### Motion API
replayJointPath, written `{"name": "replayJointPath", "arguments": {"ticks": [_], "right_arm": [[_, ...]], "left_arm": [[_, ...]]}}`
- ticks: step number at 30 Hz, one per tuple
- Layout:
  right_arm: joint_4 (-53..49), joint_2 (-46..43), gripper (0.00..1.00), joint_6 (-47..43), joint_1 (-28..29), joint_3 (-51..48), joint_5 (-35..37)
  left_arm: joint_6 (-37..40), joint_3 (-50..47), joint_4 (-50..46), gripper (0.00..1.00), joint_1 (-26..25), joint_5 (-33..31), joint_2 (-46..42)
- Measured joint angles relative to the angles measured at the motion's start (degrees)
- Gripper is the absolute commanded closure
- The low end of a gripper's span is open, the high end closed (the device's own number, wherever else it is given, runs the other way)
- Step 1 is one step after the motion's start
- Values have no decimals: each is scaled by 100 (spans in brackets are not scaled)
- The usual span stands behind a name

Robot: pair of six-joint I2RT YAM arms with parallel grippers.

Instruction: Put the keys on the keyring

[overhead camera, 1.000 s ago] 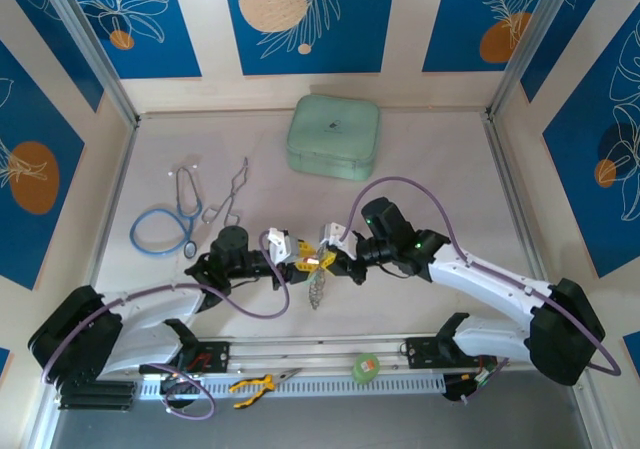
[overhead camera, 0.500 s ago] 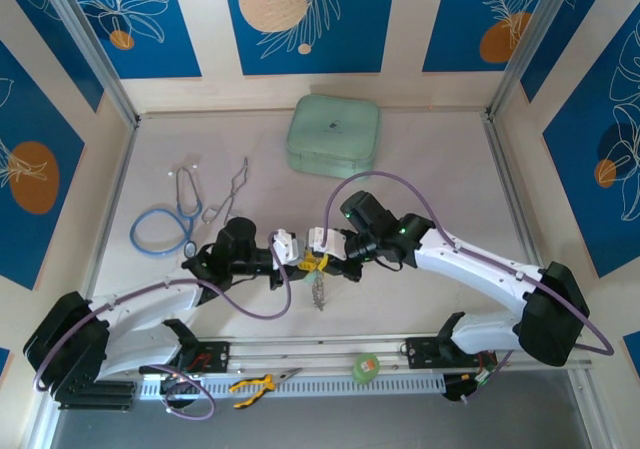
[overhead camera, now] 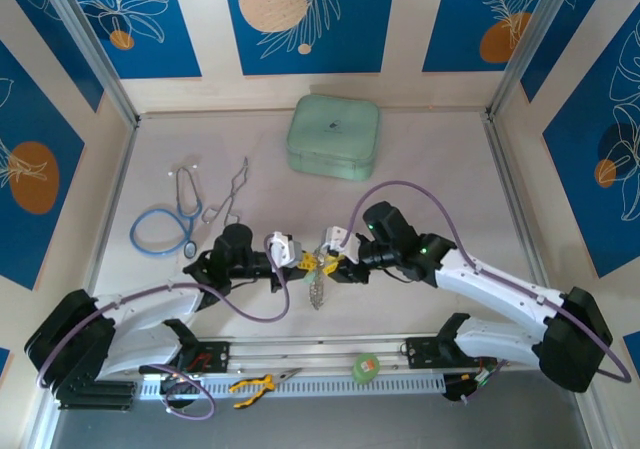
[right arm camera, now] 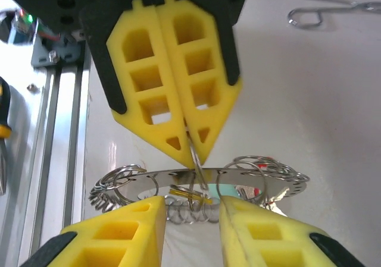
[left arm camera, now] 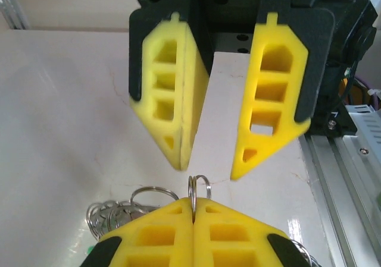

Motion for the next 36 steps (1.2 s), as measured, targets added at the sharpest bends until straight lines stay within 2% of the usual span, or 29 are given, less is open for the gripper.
{"name": "replayJointPath", "arguments": {"ticks": [6,10,20,21,22,23,24,26,28,33,36], "right_arm": [[721,-68,69,444,-66,-474,-212],[1023,-68,71,575,-66,-518,-234],[1193,-72,99,603,-118,-542,-343],[1174,-76,100,605,-125,-542,-367],[1165,-79,100,577,-127,-542,-380],[1152,-83,100,573,-127,-542,-387],[1139,-85,100,560,-131,-542,-413],[1010,-94,100,511,-125,-535,-514],[824,-92,100,422,-120,-490,-553],[151,87,100,28,-44,31,-363],[-238,249,100,-219,48,317,-197]], "left_arm": [[-632,-254,1110,100,0,17,376],[-815,-284,1412,100,0,90,496],[-975,-332,1631,100,0,175,564],[-977,-332,1628,100,0,192,562],[-977,-332,1626,96,0,205,562],[-981,-332,1626,78,0,212,562],[-953,-332,1624,67,0,208,562],[-933,-332,1574,60,24,111,555],[-907,-310,1408,62,15,74,514],[-398,96,236,74,-15,55,149],[9,352,-518,75,-26,52,22]]}}
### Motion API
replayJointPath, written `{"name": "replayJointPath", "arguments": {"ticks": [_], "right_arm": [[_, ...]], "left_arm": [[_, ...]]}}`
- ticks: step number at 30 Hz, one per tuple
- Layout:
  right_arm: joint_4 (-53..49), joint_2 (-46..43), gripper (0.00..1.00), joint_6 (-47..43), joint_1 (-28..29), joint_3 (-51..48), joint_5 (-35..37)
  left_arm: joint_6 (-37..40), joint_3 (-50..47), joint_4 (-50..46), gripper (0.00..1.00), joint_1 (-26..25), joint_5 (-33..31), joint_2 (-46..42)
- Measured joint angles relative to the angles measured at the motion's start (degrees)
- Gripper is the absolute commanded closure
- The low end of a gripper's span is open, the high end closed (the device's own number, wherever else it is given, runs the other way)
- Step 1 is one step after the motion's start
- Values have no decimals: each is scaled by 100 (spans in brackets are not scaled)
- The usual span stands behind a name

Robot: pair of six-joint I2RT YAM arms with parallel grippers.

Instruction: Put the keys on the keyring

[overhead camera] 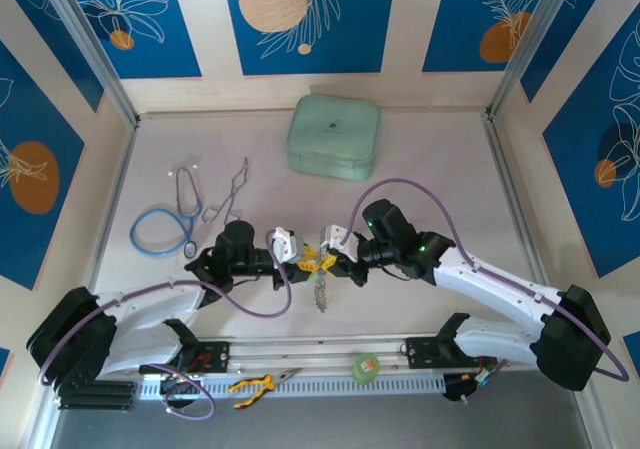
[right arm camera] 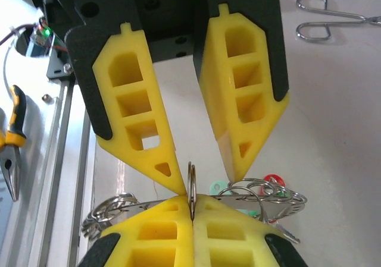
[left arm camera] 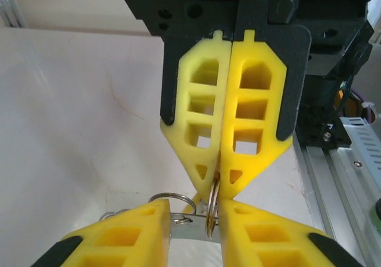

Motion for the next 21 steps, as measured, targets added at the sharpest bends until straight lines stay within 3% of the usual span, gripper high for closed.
{"name": "replayJointPath", "arguments": {"ticks": [4,12,13,17,21], "right_arm": [[-389,240,100,-260,129,271,164],[-699,437,100,-470,203,562,264],[-697,435,98,-468,203,560,267],[-365,293,74,-278,166,313,225],[173,-114,71,33,-37,-131,48]], "left_arm": [[308,136,-560,78,-7,4,-31],[531,160,-754,99,-17,63,-85],[560,160,-756,100,-17,68,-85],[540,157,-730,100,-22,68,-105],[354,-37,-365,100,-35,46,-184]]}}
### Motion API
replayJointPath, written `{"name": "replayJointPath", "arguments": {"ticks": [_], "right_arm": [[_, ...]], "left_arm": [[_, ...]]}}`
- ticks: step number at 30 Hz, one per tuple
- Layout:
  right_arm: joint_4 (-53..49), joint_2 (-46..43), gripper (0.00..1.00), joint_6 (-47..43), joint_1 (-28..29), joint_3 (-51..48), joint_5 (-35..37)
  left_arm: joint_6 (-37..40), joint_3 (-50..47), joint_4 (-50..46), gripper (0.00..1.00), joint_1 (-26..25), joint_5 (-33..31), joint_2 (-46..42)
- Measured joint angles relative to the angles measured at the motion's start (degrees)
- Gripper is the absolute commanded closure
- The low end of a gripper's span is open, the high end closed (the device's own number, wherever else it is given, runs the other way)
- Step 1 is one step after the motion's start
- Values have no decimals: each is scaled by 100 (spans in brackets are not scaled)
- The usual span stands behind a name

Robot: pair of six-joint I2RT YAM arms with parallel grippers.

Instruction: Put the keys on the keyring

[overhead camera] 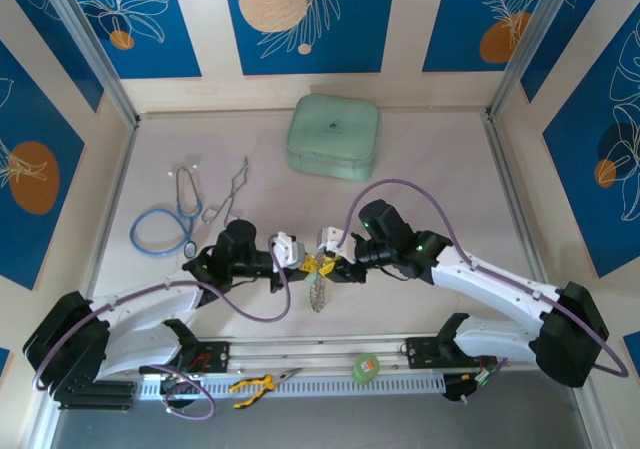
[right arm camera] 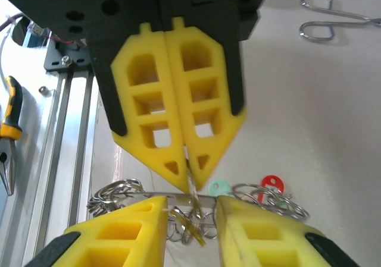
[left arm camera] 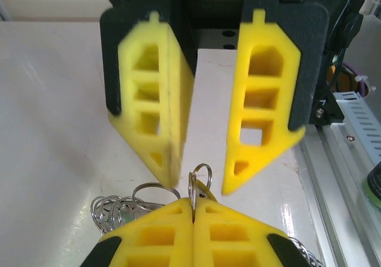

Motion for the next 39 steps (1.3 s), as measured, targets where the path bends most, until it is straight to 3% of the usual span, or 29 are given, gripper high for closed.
{"name": "replayJointPath", "arguments": {"ticks": [16,23,28,33,39], "right_arm": [[422,-289,78,640,-157,-498,-188],[483,-275,94,713,-155,-498,-232],[481,-118,100,748,-151,-496,-234],[470,229,99,750,-136,-391,-284],[487,315,75,774,-136,-326,-282]], "left_arm": [[-527,-308,702,100,-2,-24,-42],[-527,-308,708,100,-2,-39,-42],[-529,-341,778,100,-2,-35,-42],[-527,-385,968,100,-2,17,-31],[-527,-400,1137,100,-2,52,4]]}}
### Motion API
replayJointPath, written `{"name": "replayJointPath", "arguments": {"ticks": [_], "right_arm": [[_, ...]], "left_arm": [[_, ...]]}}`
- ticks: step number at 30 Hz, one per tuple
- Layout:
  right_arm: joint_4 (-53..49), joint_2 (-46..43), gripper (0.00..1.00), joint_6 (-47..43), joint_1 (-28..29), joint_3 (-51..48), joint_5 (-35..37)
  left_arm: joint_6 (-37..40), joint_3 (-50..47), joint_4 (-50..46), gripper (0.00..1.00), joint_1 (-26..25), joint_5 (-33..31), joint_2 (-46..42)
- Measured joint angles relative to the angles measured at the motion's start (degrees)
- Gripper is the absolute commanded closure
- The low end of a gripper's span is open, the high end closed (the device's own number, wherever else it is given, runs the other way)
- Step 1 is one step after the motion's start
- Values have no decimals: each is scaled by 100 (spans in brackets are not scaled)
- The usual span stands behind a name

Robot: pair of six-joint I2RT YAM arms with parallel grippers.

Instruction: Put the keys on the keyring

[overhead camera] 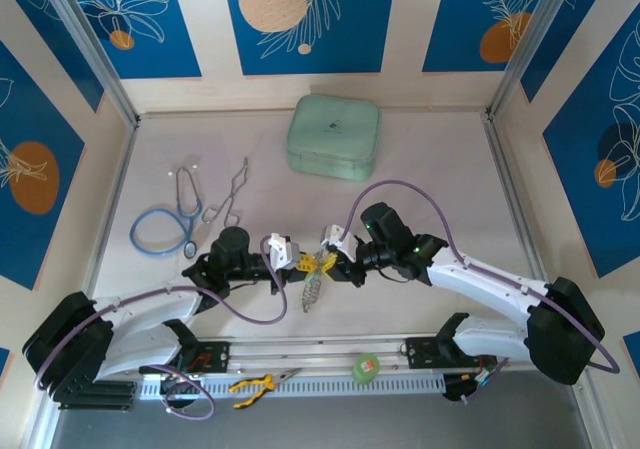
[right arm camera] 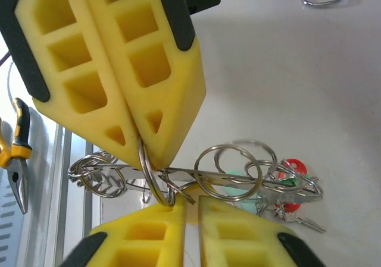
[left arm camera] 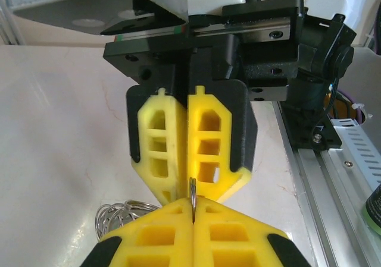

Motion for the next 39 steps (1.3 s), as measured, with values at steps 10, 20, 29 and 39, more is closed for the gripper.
{"name": "replayJointPath", "arguments": {"ticks": [10,20,29,39], "right_arm": [[216,-702,71,81,-44,-262,24],[409,-525,86,76,-44,-262,-129],[413,-505,76,-4,-42,-260,-188],[341,-772,64,-153,-50,-577,129]], "left_arm": [[-39,-66,247,100,-2,22,13],[-63,-72,352,100,-2,22,48],[-61,-72,354,100,-2,20,48],[-61,-155,391,100,-2,55,46]]}}
